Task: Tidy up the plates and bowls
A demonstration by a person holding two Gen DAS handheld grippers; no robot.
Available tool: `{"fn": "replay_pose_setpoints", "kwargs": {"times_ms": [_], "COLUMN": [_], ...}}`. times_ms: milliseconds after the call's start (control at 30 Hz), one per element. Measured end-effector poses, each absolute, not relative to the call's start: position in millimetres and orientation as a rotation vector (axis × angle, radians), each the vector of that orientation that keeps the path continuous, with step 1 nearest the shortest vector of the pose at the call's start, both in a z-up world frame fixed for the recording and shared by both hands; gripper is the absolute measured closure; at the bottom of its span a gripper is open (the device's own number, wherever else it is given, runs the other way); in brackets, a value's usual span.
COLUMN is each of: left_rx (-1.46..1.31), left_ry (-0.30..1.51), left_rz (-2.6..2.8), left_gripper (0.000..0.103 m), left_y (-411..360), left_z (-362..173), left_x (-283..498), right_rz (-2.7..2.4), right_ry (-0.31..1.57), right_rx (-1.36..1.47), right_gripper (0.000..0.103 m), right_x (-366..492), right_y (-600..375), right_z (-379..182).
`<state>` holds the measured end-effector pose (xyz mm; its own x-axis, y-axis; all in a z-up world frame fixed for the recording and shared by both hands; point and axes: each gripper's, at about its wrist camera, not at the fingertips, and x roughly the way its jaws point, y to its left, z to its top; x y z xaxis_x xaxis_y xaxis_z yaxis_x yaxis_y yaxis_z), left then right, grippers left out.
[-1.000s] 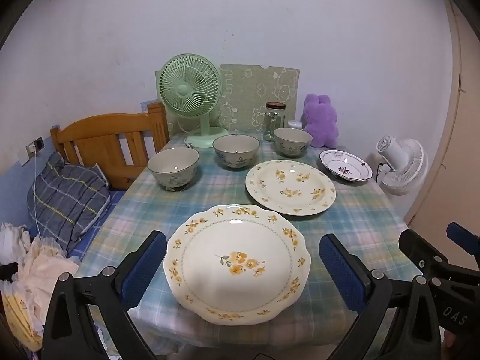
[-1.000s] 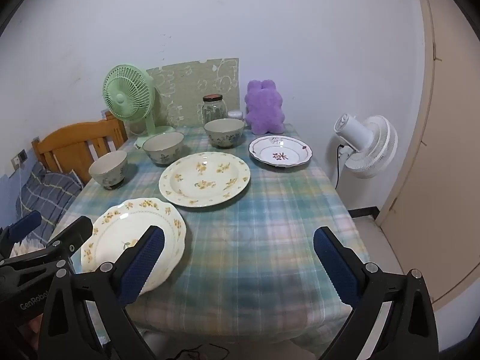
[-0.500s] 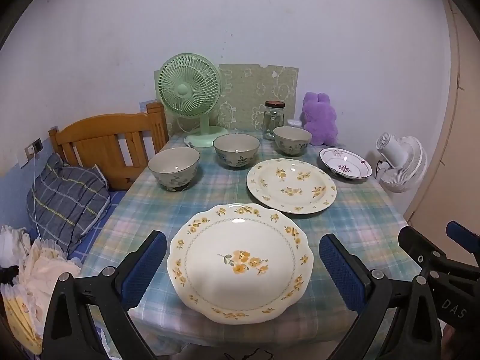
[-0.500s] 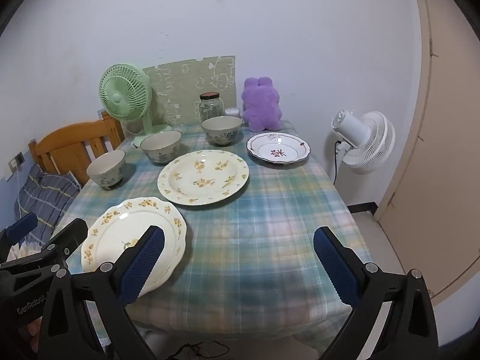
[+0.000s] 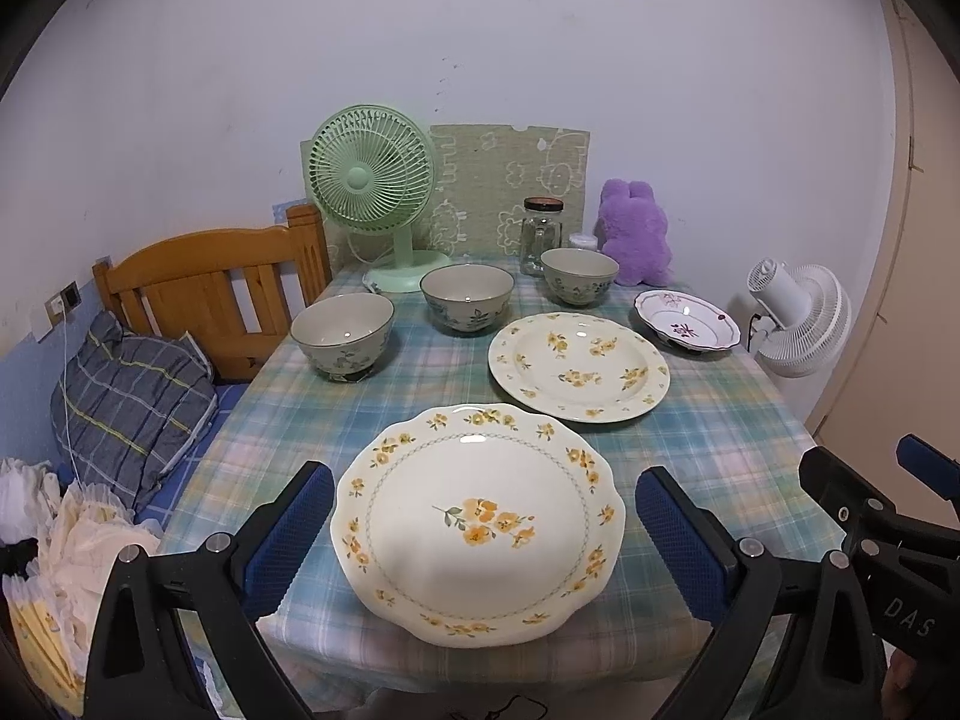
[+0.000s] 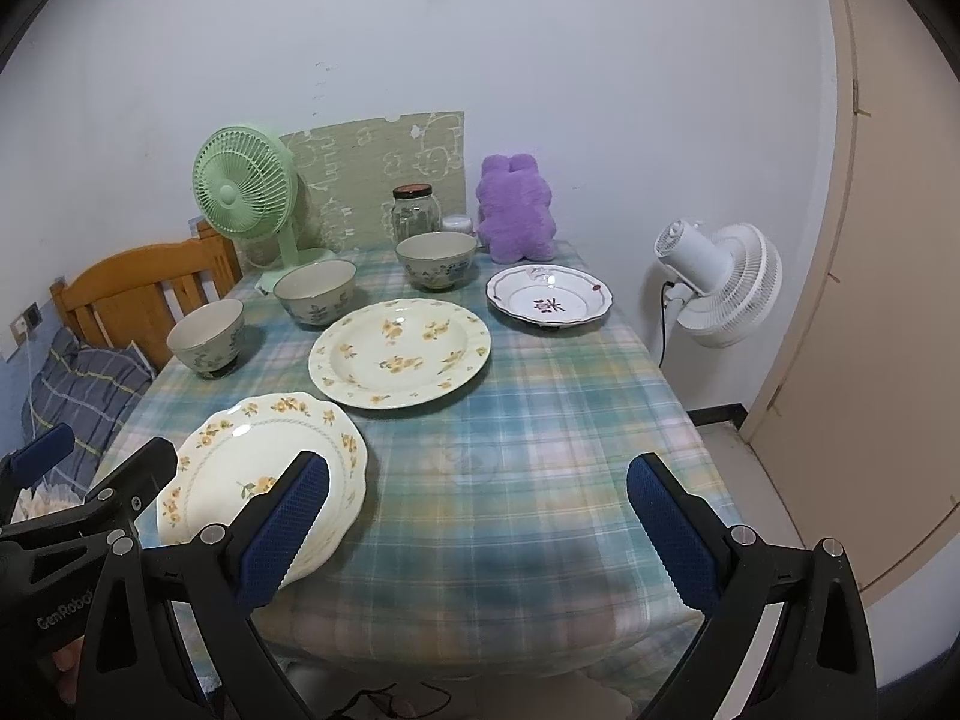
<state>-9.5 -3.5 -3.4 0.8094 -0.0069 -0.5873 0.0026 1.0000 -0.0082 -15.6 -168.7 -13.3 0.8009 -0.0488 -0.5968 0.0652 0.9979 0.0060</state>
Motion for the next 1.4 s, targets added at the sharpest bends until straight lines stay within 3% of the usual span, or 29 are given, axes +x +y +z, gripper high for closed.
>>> {"fn": "replay_pose_setpoints", "kwargs": {"times_ms": [1400], "left_rx": [-0.003], "left_ry": [0.629], "left_rz": [-0.008], "left_gripper": [0.002], "left_y": [-8.0], "left_z": [-6.4], "left_x": [-11.0], "right_rz": [-0.078], "right_ry": [0.631], "right_rx": [0.019], "right_gripper": [0.002], "right_x": [-16.3], "right_y": [-175.7], "right_z": [-11.8]}}
